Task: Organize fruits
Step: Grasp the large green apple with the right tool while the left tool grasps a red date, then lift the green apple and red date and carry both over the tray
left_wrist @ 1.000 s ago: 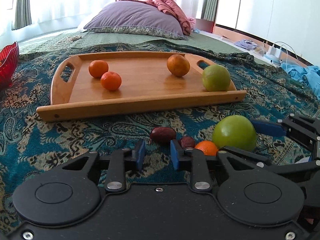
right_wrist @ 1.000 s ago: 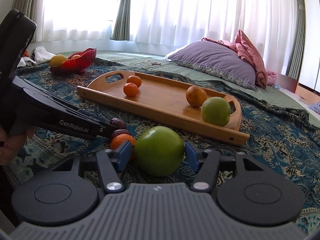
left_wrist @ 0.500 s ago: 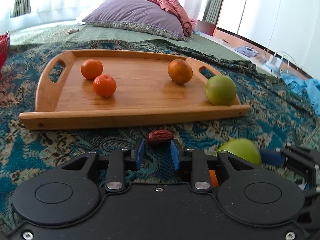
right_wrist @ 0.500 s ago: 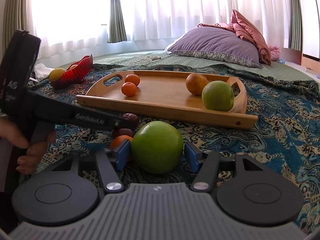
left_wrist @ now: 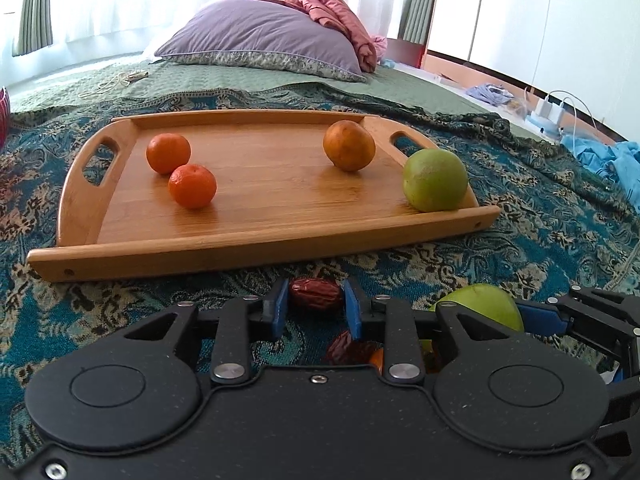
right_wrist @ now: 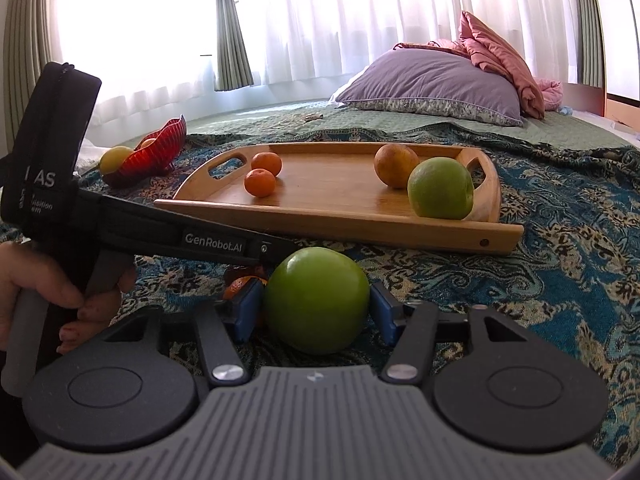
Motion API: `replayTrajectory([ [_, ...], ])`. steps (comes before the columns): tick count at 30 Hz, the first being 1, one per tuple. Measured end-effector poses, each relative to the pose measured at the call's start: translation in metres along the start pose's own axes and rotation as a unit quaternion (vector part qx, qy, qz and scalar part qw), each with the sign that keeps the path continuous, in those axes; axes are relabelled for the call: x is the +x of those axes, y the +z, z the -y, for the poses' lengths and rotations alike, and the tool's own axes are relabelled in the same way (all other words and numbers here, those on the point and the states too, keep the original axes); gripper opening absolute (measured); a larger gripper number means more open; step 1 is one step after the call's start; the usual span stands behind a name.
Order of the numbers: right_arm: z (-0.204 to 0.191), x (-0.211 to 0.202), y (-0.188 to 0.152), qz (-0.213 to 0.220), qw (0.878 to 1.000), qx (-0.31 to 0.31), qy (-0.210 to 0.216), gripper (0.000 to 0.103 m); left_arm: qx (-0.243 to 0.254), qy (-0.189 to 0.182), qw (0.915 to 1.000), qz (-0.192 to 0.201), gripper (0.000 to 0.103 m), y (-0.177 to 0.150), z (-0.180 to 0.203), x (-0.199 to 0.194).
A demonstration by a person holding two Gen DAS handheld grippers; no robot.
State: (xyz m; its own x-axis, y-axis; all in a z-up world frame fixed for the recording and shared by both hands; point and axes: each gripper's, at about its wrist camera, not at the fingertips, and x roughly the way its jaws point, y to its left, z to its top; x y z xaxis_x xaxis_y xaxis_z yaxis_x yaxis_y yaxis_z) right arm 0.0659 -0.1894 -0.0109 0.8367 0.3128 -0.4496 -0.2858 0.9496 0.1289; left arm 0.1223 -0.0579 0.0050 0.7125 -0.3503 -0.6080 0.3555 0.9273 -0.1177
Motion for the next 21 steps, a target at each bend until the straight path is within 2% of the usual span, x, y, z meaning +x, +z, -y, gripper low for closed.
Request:
replayTrajectory([
  [11, -0.007, -0.002, 0.006, 0.014, 1.000, -0.006, -0.019, 0.060, 0.000, 0.022, 0.9997, 0.010, 0.028, 0.007, -0.006, -0.012],
  [21, -0.007, 0.005, 0.028, 0.034, 0.999, -0.012, -0.031, 0.060, 0.002, 0.033, 0.9990, 0.030, 0.028, 0.027, -0.019, -0.021],
])
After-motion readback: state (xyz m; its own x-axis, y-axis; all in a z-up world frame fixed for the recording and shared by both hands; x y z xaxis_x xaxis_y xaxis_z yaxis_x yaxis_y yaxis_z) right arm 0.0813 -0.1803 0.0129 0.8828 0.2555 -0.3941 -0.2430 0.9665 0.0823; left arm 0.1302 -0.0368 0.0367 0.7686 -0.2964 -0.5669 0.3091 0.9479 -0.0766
